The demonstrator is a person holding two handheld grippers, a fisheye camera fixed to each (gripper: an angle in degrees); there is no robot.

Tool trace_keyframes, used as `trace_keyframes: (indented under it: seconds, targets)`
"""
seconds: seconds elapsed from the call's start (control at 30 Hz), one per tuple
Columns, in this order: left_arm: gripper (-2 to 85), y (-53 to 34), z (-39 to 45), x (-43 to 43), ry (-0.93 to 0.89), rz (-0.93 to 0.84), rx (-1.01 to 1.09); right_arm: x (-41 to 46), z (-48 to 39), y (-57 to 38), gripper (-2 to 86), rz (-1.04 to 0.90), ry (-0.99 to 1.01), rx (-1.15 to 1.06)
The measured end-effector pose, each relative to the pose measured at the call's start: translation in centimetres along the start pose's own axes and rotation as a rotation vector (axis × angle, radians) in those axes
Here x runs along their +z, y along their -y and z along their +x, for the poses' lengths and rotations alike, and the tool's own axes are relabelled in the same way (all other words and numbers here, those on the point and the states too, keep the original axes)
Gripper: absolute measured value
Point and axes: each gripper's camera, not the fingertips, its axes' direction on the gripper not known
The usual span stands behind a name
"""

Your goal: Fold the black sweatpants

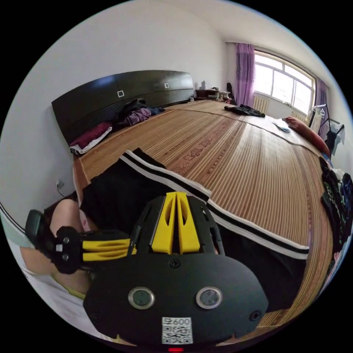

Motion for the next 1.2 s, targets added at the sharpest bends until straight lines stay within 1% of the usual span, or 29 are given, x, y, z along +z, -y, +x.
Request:
trace_keyframes:
  seconds: [0.07,0.1,0.2,0.23,0.3,0.33,0.37,0.43,0.5,0.57,0.67,0.77,0.9,1.0,1.07,1.13,1.2]
  targets:
    - [1.0,0.1,2.0,0.2,0.058,-0.016,0.057,3.2,0.3,2.2,-0.9,-0.109,-0.053,-0.014]
    - [1.0,0.0,2.5,0.3,0.069,-0.019,0.068,3.5,0.5,2.6,-0.9,-0.118,-0.05,-0.011]
    - [0.9,-0.4,3.6,0.1,0.074,0.004,0.071,2.4,2.0,3.8,-0.8,-0.086,-0.006,0.054]
    - [0.8,-0.7,3.8,0.0,0.066,0.019,0.067,1.0,2.8,3.7,-0.8,-0.048,-0.028,0.108]
    - [0.8,-0.9,4.3,-0.2,0.058,0.034,0.059,-1.8,4.1,3.0,-0.8,0.026,-0.17,0.191]
    - [0.8,-0.8,4.8,-0.3,0.062,0.036,0.061,-3.8,5.1,2.3,-0.7,0.071,-0.294,0.222]
    - [0.8,-0.6,5.5,-0.3,0.07,0.033,0.065,-5.8,6.4,1.5,-0.7,0.09,-0.369,0.225]
    - [0.8,-0.5,6.3,-0.5,0.077,0.036,0.068,-8.6,9.1,-0.1,-0.4,0.054,-0.411,0.238]
    - [0.7,-0.2,7.1,-0.8,0.08,0.039,0.07,-11.8,12.2,-2.4,0.1,0.022,-0.431,0.292]
    - [0.7,0.2,8.2,-1.2,0.083,0.041,0.071,-17.0,16.4,-7.0,2.4,0.048,-0.443,0.408]
    - [0.7,1.0,9.4,-1.8,0.08,0.042,0.069,-22.1,20.8,-12.7,5.9,0.066,-0.365,0.551]
    - [0.7,1.9,10.4,-2.7,0.066,0.042,0.06,-25.0,22.7,-16.9,7.2,0.098,-0.345,0.651]
    - [0.7,3.3,12.0,-3.9,0.065,0.04,0.058,-24.7,23.1,-18.5,6.7,0.084,-0.302,0.697]
    - [0.7,4.5,13.3,-5.0,0.064,0.039,0.058,-24.0,22.2,-17.0,4.7,0.047,-0.371,0.663]
    - [0.7,5.6,14.3,-6.1,0.065,0.04,0.058,-23.0,21.6,-16.1,1.7,0.023,-0.445,0.654]
    - [0.7,6.4,15.1,-7.0,0.066,0.041,0.059,-22.3,21.1,-15.6,0.2,-0.011,-0.473,0.633]
    - [0.7,7.3,15.8,-8.0,0.069,0.044,0.06,-22.4,20.4,-15.6,-0.4,-0.002,-0.511,0.624]
